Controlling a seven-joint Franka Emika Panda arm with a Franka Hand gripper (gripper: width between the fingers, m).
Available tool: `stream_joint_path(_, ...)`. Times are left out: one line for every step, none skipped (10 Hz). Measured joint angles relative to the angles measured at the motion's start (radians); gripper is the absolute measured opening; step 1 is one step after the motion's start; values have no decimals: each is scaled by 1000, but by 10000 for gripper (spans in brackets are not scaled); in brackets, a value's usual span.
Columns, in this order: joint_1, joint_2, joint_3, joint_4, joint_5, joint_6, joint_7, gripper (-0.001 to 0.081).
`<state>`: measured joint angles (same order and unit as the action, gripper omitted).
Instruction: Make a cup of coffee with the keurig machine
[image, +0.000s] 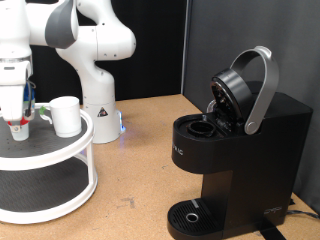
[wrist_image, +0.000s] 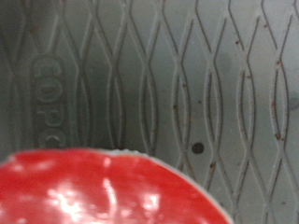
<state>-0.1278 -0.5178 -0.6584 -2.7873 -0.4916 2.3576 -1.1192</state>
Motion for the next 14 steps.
stream_joint_path(0, 17, 0, 0, 0, 10, 3, 805)
stream_joint_path(2, 32, -2, 1, 11, 14, 4, 805)
stream_joint_path(4, 43, -5, 1, 24, 15, 2, 805)
stream_joint_path(9, 47, -12, 1, 37, 15, -4, 779)
stream_joint_path(10, 46, -15, 2, 52, 15, -16, 779)
stream_joint_path(10, 46, -17, 3, 65, 15, -27, 606)
stream_joint_path(10, 46, -18, 4, 74, 15, -34, 606)
stream_joint_path(10, 46, -18, 5, 78, 15, -35, 433)
stream_joint_path(10, 46, -18, 5, 79, 15, -35, 422)
stream_joint_path(10, 46, -18, 6, 79, 15, -35, 422)
stream_joint_path(10, 44, -18, 8, 80, 8, -35, 422)
stream_joint_path(11, 37, -17, 14, 90, -7, -40, 422)
stream_joint_path(12, 25, -15, 23, 107, -37, -52, 422)
stream_joint_path(15, 6, -10, 39, 125, -78, -60, 422)
